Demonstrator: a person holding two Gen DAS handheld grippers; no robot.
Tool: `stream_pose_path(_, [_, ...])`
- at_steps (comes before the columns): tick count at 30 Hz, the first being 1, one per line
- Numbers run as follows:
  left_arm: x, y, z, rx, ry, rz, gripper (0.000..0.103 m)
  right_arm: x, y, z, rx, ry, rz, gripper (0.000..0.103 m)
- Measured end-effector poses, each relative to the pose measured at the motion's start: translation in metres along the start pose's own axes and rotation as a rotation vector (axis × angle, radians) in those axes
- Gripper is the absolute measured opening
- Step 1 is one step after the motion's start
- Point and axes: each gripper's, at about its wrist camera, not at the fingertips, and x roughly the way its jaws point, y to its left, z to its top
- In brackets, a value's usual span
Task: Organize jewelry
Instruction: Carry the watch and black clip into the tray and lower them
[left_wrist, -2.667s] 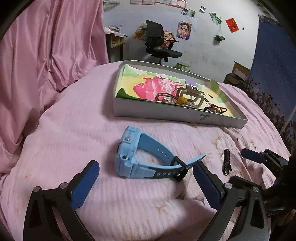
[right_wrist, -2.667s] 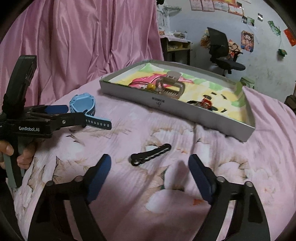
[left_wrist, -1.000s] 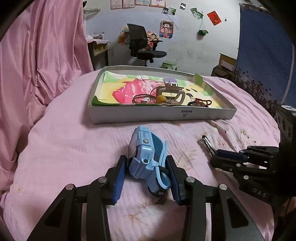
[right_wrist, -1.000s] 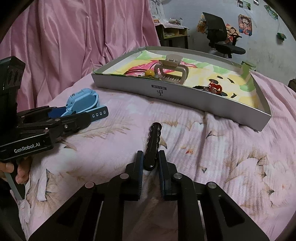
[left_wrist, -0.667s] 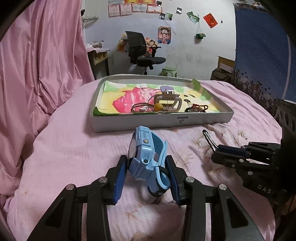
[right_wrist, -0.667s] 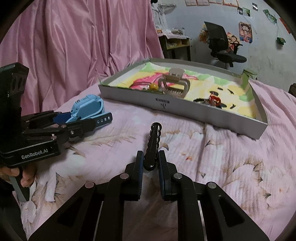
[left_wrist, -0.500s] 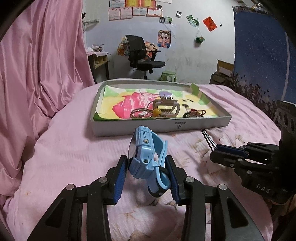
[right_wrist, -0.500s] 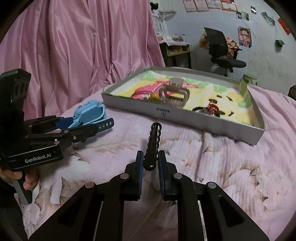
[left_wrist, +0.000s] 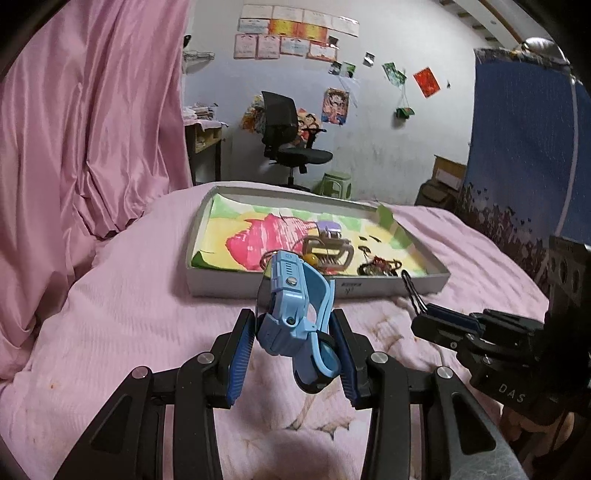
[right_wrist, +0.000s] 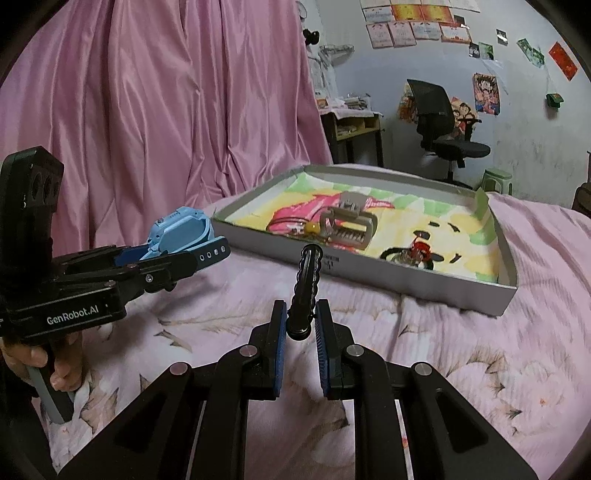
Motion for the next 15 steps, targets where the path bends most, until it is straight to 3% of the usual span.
stream_pose_path(15, [0.023,0.008,0.034,-0.109,-0.077,-0.002,0.039,-0.002,-0.012,0.02,0.048,-0.115,-0.029,0.014])
